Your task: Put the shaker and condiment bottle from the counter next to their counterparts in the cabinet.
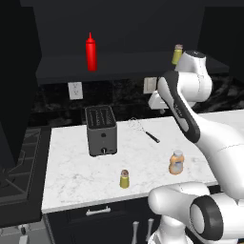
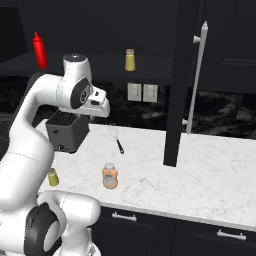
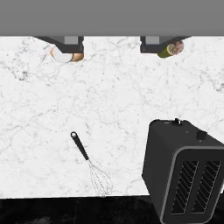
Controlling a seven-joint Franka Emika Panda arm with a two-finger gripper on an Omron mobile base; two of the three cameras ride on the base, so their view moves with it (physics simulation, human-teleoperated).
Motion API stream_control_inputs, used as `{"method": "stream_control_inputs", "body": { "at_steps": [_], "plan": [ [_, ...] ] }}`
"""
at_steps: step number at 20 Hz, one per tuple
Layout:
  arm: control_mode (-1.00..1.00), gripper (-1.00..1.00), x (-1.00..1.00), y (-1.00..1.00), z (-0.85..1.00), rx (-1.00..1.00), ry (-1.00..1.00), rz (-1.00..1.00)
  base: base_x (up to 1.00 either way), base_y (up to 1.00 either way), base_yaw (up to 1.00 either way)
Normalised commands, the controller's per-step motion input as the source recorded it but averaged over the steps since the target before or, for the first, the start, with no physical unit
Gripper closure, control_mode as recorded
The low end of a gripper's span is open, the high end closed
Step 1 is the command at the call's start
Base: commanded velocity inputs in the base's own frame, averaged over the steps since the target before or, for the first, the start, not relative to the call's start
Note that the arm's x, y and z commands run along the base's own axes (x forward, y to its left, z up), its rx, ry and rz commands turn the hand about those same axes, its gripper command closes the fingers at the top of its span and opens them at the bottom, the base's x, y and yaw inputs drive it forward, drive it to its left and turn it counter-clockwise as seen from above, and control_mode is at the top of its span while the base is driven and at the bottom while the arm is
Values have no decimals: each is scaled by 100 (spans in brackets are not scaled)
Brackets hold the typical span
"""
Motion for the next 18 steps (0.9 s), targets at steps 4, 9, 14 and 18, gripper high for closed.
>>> {"method": "stream_control_inputs", "body": {
  "at_steps": [4, 9, 14, 18],
  "plan": [
    [-100, -100, -19, 0, 0, 0, -9, 0, 0, 0, 0],
    [-100, -100, -59, 0, 0, 0, -20, 0, 0, 0, 0],
    [-100, -100, -56, 0, -18, 0, -2, 0, 0, 0, 0],
    [-100, -100, -67, 20, -32, 0, -21, 0, 0, 0, 0]
  ]
}}
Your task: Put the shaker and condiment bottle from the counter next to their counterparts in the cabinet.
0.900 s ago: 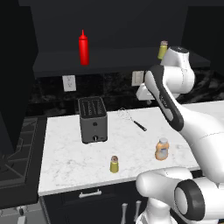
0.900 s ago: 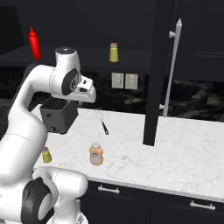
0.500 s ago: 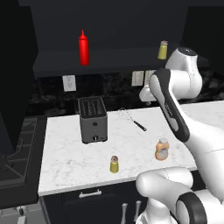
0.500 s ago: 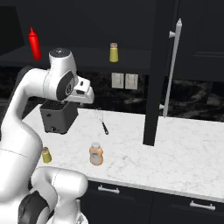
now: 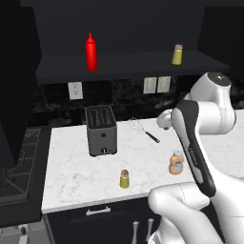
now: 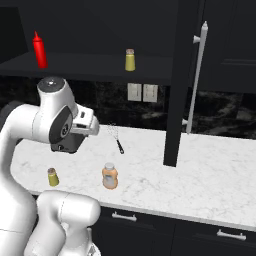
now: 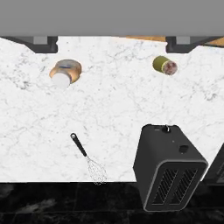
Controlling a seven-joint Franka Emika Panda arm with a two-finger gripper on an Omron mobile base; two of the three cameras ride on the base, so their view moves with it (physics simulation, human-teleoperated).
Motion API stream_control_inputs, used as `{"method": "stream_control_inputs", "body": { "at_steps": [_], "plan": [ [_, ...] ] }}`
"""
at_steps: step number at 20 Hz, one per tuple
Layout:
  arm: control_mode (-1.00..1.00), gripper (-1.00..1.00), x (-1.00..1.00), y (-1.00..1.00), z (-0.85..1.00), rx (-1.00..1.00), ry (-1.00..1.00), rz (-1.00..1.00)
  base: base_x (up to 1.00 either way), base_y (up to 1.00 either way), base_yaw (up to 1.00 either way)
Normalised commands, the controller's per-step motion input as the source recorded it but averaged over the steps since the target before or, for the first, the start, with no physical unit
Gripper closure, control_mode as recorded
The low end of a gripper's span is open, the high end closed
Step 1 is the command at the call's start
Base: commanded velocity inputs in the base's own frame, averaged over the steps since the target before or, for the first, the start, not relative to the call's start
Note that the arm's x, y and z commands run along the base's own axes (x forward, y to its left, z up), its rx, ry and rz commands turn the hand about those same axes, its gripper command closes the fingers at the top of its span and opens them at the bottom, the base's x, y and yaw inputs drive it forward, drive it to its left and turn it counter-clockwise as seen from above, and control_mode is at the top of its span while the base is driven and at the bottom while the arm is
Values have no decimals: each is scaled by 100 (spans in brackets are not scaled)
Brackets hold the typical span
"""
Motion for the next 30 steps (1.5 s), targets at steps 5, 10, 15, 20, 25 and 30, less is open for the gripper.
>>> {"method": "stream_control_inputs", "body": {
  "at_steps": [5, 10, 15, 20, 25, 30],
  "plan": [
    [-100, -100, -20, 52, -19, -6, -21, -1, 0, 0, 0],
    [-100, -100, 11, 71, -16, -14, -8, -19, 0, 0, 0],
    [-100, -100, 66, 7, -20, -8, 0, -27, 0, 0, 0],
    [-100, -100, 54, -6, -46, 0, -3, -33, 0, 0, 0],
    [-100, -100, 17, -4, -87, 7, -13, -22, 0, 0, 0],
    [-100, -100, -2, -1, -49, 12, -13, -23, 0, 0, 0]
  ]
}}
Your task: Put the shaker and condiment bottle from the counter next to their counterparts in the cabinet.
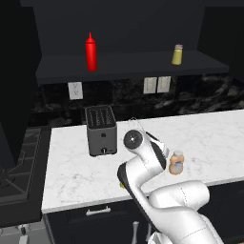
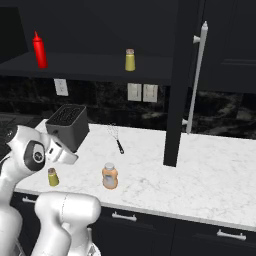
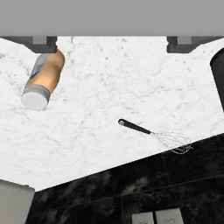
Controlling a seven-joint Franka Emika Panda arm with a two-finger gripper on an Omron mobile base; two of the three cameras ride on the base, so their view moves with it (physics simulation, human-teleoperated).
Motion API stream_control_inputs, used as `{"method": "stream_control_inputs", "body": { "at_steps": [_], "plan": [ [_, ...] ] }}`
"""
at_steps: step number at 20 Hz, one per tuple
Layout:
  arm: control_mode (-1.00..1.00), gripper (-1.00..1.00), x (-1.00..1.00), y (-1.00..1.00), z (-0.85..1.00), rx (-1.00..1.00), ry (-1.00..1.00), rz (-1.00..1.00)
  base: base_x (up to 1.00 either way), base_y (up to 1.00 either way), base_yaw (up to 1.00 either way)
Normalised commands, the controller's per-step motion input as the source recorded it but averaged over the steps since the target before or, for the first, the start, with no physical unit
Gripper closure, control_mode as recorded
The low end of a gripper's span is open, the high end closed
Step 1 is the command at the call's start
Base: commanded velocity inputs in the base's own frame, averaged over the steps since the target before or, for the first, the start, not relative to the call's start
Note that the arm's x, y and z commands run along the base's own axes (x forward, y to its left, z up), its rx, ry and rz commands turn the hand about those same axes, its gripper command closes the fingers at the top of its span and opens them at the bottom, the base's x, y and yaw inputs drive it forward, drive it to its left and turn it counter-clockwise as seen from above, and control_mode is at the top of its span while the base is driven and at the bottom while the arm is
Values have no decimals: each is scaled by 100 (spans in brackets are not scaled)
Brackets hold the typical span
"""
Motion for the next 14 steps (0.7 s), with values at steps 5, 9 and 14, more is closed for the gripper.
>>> {"method": "stream_control_inputs", "body": {
  "at_steps": [5, 9, 14],
  "plan": [
    [-100, -100, -28, -5, -14, 20, -17, -15, 0, 0, 0],
    [-100, -100, 0, -40, 0, 6, -1, -31, 0, 0, 0],
    [-100, -100, 0, -33, 0, 1, 0, -28, 0, 0, 0]
  ]
}}
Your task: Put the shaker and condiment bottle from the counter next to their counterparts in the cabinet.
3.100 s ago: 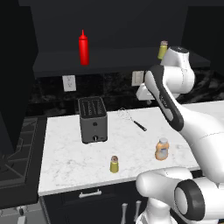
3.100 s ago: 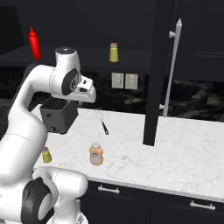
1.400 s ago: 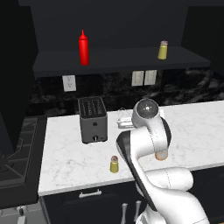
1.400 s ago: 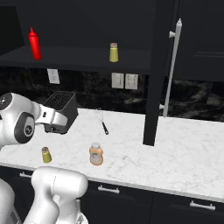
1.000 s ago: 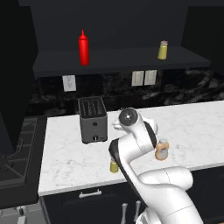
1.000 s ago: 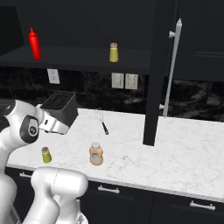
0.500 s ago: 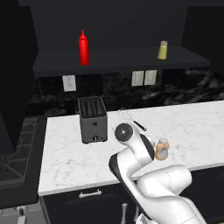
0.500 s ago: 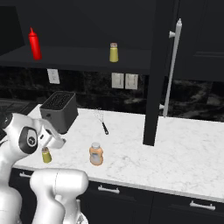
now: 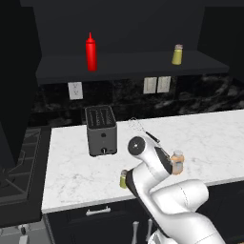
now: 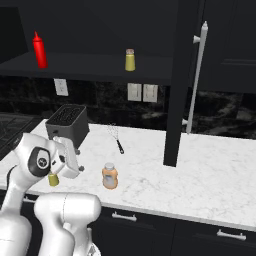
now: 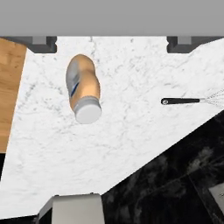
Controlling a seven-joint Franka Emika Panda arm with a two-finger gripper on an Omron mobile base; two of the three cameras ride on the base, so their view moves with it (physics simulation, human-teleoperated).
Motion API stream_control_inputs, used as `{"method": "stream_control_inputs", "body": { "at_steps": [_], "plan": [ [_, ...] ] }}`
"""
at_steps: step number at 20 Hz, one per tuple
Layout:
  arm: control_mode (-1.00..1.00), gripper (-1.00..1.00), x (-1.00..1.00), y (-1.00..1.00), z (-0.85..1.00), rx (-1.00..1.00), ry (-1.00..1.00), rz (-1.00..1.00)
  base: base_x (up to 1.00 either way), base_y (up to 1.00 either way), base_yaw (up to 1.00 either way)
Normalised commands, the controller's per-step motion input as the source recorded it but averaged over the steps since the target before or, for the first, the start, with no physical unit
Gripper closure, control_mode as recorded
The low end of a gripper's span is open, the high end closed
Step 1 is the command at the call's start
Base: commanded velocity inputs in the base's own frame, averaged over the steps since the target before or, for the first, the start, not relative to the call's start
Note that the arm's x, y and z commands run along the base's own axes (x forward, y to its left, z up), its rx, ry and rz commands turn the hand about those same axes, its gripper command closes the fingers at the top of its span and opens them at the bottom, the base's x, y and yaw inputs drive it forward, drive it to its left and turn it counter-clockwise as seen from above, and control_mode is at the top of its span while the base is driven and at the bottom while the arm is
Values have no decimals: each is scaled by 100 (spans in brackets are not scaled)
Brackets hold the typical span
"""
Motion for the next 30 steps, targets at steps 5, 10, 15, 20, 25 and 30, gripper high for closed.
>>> {"method": "stream_control_inputs", "body": {
  "at_steps": [5, 10, 15, 20, 25, 30],
  "plan": [
    [-100, -100, 0, 0, 6, -6, 12, -9, 0, 0, 0],
    [-100, -100, 0, -8, 6, -6, 20, -9, 0, 0, 0],
    [-100, -100, 0, -20, 0, -2, 11, -10, 0, 0, 0],
    [-100, -100, 0, -19, -5, 2, 1, -4, 0, 0, 0],
    [-100, -100, 12, -1, -42, 0, -3, 0, 0, 0, 0],
    [-100, -100, 5, -13, -30, 1, -1, 0, 0, 0, 0]
  ]
}}
